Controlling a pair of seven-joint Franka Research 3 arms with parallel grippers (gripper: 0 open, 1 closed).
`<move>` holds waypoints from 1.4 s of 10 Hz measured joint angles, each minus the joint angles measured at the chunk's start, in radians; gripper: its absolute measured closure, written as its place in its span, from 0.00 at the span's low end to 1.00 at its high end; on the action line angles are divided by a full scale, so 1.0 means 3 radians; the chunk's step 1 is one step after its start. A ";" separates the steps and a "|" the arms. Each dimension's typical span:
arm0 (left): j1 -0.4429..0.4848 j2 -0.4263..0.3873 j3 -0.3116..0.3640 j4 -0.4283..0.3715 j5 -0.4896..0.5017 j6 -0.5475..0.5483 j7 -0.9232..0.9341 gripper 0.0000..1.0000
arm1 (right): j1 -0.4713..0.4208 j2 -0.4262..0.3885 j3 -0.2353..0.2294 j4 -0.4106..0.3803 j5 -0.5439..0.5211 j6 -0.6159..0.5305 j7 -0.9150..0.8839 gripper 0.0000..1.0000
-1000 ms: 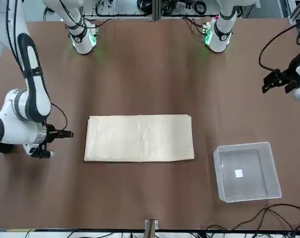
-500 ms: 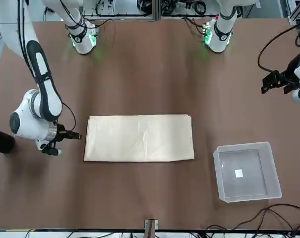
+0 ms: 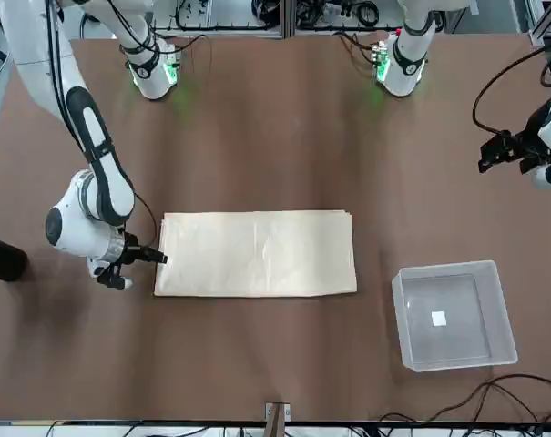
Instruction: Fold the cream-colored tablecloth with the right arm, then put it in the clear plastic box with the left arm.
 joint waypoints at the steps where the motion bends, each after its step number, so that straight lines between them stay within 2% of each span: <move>1: 0.0000 0.0000 0.0000 0.0000 0.0000 0.0000 0.0000 0.00 | 0.0000 0.0028 0.0001 0.0000 0.0000 0.0004 0.0000 0.00; 5: -0.0004 0.0001 -0.0003 0.0000 0.0000 0.0000 0.0000 0.00 | 0.0040 0.0187 0.0065 -0.0063 0.0000 0.0323 0.0000 0.00; 12: -0.0017 0.0023 -0.0004 0.0000 0.0000 0.0000 0.0000 0.00 | 0.0077 0.0197 0.0094 -0.0128 0.0000 0.0339 0.0000 0.00; 14: -0.0017 0.0029 -0.0004 0.0000 0.0000 0.0000 0.0000 0.00 | 0.0084 0.0197 0.0094 -0.0133 0.0000 0.0339 0.0000 0.04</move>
